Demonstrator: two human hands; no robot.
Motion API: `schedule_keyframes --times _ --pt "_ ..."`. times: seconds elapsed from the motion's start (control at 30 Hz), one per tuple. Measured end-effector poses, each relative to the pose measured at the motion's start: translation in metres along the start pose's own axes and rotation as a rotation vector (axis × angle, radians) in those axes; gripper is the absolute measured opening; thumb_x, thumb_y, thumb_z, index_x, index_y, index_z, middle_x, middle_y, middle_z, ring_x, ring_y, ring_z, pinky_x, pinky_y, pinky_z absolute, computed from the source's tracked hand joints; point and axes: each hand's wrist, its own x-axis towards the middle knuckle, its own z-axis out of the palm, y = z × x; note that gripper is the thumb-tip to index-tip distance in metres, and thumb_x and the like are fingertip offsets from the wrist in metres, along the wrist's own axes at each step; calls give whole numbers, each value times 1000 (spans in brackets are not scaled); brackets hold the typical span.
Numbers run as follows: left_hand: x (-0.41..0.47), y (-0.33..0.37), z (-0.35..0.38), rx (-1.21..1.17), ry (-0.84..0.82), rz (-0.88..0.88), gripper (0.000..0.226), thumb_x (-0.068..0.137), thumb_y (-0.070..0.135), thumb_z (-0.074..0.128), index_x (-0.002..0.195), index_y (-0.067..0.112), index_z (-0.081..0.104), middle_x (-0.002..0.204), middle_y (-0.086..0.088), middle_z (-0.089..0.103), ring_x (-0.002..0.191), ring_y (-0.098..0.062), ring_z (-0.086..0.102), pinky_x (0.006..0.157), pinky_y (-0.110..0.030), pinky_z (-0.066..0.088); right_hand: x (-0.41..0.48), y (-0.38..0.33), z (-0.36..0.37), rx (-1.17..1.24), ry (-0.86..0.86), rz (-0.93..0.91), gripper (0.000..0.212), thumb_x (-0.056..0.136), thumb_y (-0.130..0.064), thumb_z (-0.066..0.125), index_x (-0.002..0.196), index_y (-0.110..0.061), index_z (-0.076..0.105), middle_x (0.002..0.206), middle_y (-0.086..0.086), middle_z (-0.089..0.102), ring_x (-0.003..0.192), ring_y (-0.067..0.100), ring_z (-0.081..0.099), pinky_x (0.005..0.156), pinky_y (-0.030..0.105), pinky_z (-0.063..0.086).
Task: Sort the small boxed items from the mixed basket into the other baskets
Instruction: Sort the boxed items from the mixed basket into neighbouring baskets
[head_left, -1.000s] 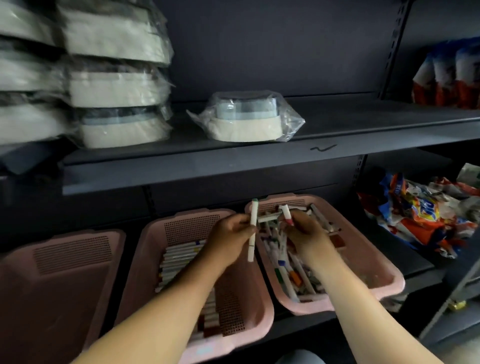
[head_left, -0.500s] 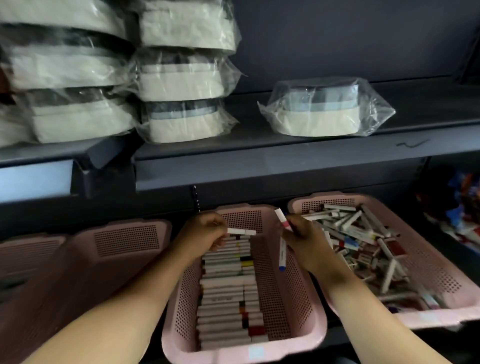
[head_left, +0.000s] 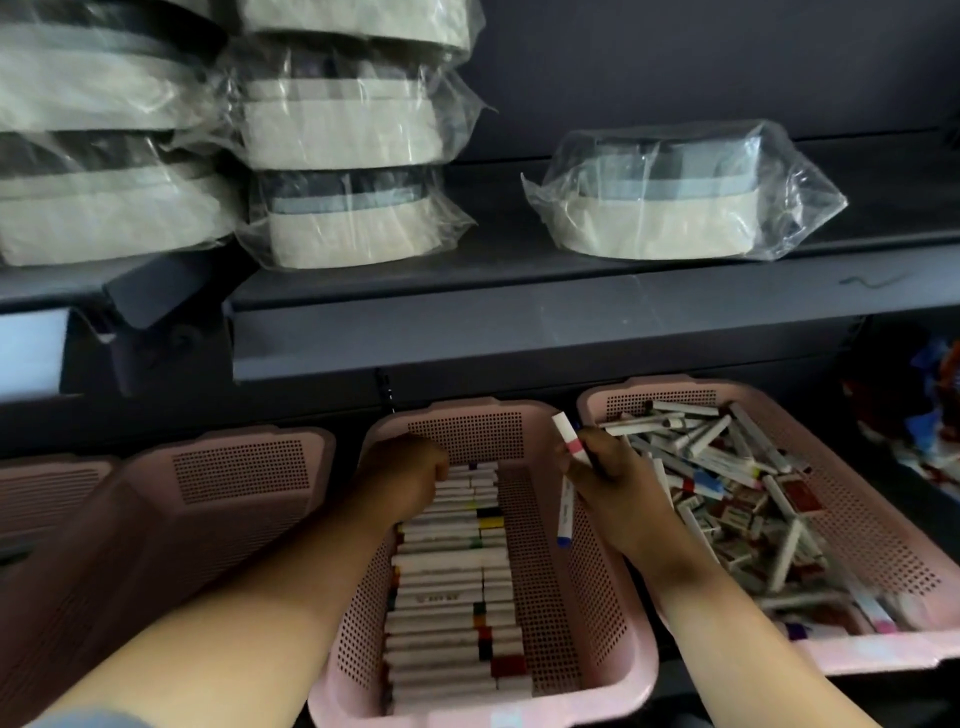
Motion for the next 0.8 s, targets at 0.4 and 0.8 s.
schedule_keyframes --times 0.4,0.8 --pt "-3 6 15 -15 -60 10 34 106 21 53 134 30 69 146 0 59 128 -21 58 110 -26 44 0 1 3 -79 -19 -12 25 100 -17 56 83 -35 57 80 -15 63 70 -19 58 56 4 40" --pt "-42 67 -15 -699 -61 233 11 96 25 74 96 36 75 97 10 77 96 -10 72 96 -38 58 5 -8 12 -53 -56 8 22 95 -15 60 83 -32 66 77 -8 71 70 2 68 59 20 50"
